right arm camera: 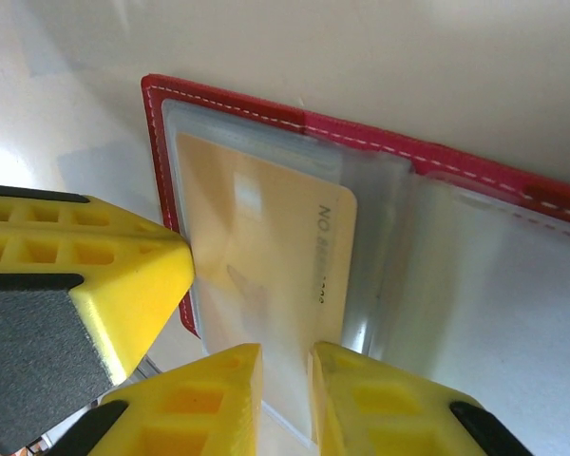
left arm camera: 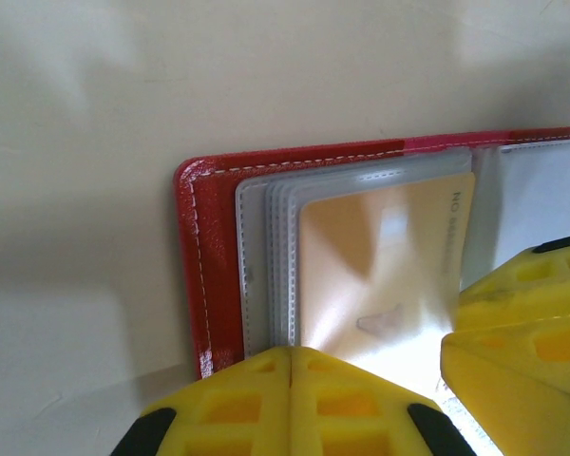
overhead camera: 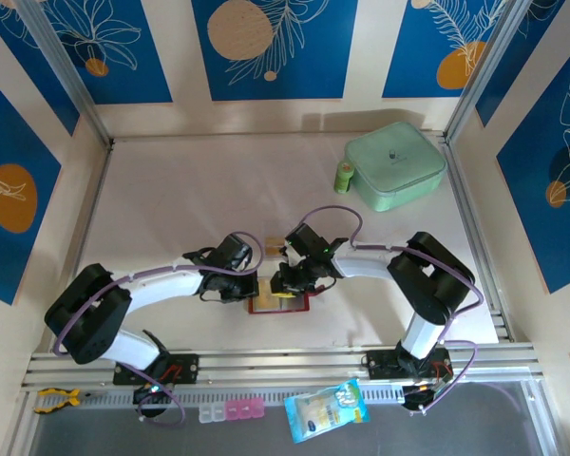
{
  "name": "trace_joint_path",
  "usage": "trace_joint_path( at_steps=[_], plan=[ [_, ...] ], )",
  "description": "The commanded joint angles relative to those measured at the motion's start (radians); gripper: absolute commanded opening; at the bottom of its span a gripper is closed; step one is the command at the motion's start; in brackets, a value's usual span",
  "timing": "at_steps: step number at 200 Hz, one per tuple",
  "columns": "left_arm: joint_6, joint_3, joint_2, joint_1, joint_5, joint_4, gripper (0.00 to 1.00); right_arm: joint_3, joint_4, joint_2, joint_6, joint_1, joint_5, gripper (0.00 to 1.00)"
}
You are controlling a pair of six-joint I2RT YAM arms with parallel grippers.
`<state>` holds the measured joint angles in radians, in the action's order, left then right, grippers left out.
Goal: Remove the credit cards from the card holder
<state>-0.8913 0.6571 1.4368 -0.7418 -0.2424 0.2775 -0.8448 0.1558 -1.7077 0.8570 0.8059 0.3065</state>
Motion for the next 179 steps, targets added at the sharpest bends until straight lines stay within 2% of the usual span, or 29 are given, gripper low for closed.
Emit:
trace_joint_path(
  at_steps=[1, 42, 104, 179],
  plan=[
    [-0.001, -0.024, -0.003, 0.010, 0.006, 0.025, 0.04, -0.019, -0.008, -0.020, -0.006, 0.009, 0.023, 0.22],
    [-0.001, -0.025, -0.002, 0.010, 0.005, 0.024, 0.04, -0.017, -0.012, -0.028, -0.009, 0.013, 0.023, 0.23],
    [0.000, -0.024, 0.000, 0.009, 0.003, 0.025, 0.04, -0.030, 0.110, -0.002, -0.045, 0.014, -0.084, 0.22],
    [-0.004, -0.024, 0.000, 0.009, -0.003, 0.017, 0.04, -0.032, 0.137, 0.041, -0.065, 0.012, -0.111, 0.22]
  ],
)
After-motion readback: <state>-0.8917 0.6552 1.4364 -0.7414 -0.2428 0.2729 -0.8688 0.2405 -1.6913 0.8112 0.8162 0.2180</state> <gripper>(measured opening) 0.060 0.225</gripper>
